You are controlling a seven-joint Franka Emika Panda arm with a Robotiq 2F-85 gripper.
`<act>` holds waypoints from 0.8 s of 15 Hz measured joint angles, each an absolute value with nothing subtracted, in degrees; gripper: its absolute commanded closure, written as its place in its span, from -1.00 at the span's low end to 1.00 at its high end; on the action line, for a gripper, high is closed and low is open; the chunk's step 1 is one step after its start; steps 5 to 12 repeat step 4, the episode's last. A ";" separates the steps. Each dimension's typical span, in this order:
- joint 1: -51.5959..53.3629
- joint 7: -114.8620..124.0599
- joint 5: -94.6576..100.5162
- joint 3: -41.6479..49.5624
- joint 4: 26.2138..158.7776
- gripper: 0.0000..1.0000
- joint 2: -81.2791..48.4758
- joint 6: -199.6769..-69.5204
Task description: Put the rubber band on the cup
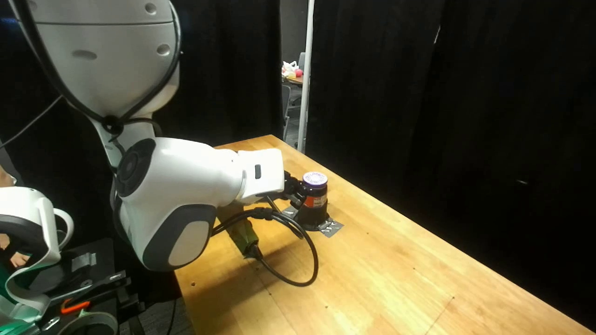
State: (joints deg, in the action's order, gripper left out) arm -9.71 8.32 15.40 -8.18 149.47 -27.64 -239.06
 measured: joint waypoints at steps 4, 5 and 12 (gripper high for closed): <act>-9.65 10.01 16.83 -8.10 149.76 0.29 -27.65 -238.70; -9.65 10.01 16.83 -8.10 149.76 0.29 -27.65 -238.70; -9.65 10.01 16.83 -8.10 149.76 0.29 -27.65 -238.70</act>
